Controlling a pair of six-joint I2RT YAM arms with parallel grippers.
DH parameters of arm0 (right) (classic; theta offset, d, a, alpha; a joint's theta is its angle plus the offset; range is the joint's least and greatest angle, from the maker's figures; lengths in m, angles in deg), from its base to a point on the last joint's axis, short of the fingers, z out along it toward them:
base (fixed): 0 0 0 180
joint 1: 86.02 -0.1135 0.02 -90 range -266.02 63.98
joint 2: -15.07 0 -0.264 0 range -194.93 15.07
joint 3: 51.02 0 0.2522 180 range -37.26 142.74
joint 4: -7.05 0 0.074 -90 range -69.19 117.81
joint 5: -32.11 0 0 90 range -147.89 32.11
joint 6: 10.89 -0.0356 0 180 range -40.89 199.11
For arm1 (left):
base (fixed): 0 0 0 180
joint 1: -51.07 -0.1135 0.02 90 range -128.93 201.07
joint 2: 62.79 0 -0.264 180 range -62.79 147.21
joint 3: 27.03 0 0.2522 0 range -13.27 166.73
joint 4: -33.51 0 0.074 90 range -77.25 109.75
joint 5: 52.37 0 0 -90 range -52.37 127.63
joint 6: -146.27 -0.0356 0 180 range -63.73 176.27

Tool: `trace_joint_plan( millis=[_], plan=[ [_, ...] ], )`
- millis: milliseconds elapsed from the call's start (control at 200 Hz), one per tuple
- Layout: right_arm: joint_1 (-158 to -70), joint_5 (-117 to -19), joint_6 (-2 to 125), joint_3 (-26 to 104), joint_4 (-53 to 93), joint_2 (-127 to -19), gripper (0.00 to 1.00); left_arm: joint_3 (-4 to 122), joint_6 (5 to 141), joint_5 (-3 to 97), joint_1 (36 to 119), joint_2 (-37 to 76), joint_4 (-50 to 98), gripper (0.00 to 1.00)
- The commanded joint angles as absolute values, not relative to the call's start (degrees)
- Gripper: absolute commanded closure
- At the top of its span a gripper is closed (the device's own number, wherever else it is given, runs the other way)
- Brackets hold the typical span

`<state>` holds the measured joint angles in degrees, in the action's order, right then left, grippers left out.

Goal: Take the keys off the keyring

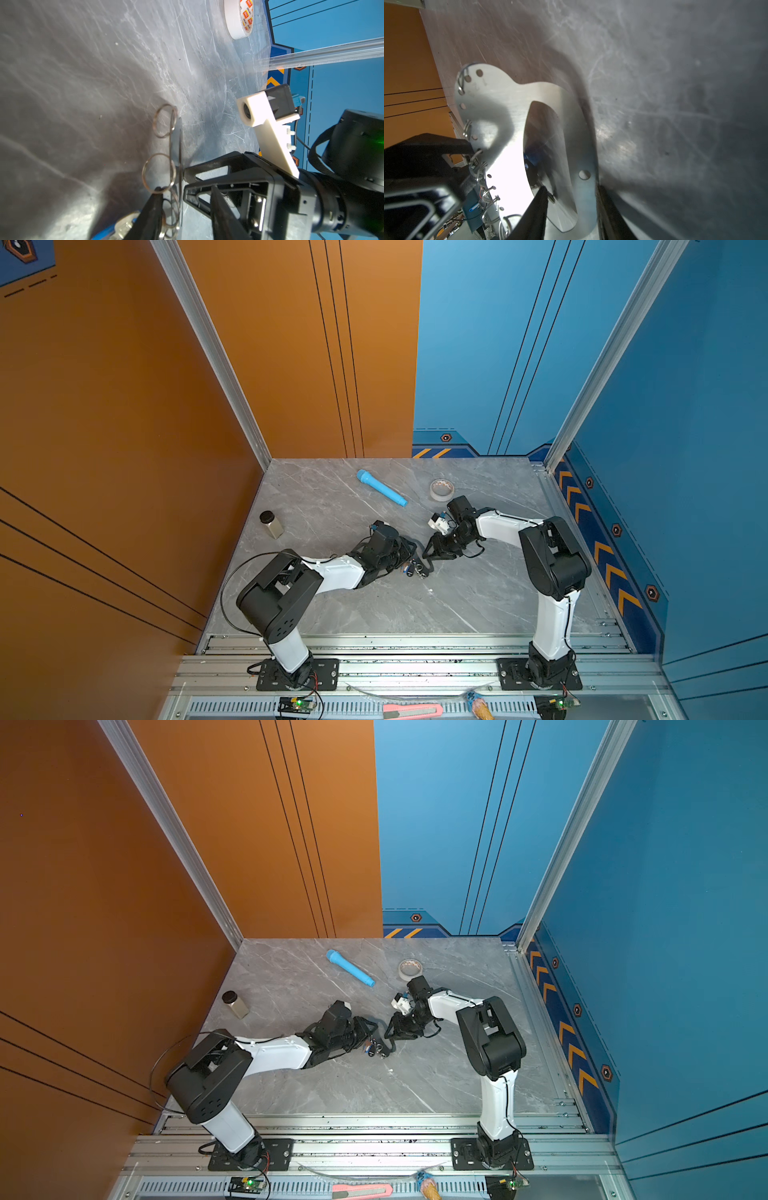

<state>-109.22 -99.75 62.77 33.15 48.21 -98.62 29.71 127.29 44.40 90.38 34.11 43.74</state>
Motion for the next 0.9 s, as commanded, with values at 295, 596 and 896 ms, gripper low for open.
trace_joint_plan(
  millis=[295,596,896],
  plan=[
    [-108.2,-101.2,62.2,32.3,48.9,-95.6,0.59,33.1,123.7,50.6,89.7,35.7,41.7,0.97],
    [-106.5,-101.8,62.4,31.8,48.9,-93.3,0.54,35.8,120.7,52.4,88.5,35.7,37.6,1.0],
    [-101.1,-103.8,62.9,31.4,48.8,-86.4,0.43,41.7,115.0,53.9,85.9,30.4,29.4,1.0]
  ],
)
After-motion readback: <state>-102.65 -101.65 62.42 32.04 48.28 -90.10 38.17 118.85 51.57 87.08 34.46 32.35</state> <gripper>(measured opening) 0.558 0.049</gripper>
